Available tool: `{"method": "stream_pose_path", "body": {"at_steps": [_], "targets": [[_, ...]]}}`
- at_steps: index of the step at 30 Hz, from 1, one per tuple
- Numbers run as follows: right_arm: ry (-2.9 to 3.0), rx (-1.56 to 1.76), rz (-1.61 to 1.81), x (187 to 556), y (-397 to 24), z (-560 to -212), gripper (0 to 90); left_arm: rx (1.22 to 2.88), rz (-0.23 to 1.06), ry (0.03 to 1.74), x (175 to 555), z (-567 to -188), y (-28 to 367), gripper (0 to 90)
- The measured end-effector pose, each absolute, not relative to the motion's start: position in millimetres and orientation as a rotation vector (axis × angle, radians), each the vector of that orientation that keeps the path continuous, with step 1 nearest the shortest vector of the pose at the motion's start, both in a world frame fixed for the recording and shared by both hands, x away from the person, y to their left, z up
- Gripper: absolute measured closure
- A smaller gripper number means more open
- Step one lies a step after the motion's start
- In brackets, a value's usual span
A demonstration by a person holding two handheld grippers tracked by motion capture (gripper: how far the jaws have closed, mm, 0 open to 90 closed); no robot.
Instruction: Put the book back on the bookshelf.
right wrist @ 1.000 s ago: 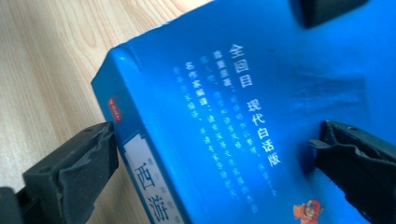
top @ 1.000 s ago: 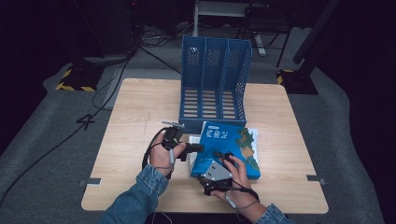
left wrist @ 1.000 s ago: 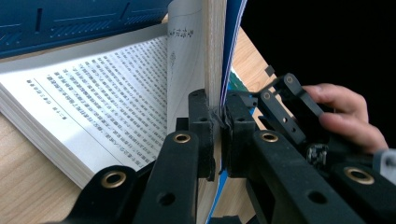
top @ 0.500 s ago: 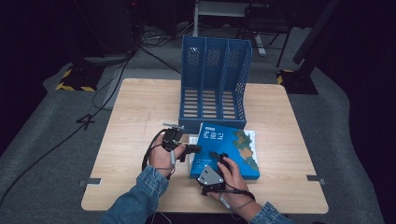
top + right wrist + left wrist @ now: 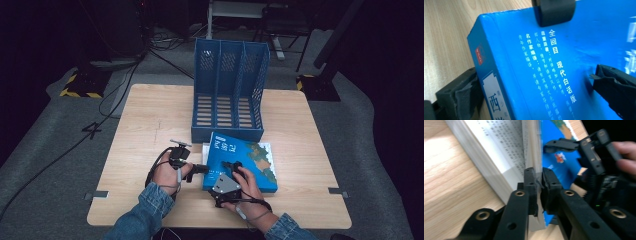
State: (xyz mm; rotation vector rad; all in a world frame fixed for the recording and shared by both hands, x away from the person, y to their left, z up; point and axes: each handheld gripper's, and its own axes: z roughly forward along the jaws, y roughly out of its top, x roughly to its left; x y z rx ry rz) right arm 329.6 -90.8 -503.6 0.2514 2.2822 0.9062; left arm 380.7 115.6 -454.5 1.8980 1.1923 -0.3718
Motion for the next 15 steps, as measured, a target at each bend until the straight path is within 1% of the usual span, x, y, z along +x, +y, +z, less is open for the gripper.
{"method": "stream_pose_path", "body": {"at_steps": [3, 6, 15], "targets": [[2.248, 0.227, 0.911, 329.5, -89.3, -505.5, 0.0, 1.898, -0.376, 1.179, 381.1, -451.9, 115.6, 84.8], [2.205, 0.224, 0.857, 328.7, -85.6, -504.9, 0.0, 1.872, -0.408, 1.167, 382.4, -448.4, 116.2, 84.9], [2.171, 0.243, 0.784, 334.0, -80.9, -490.7, 0.0, 1.814, -0.432, 1.138, 386.0, -437.1, 115.0, 84.8]]}}
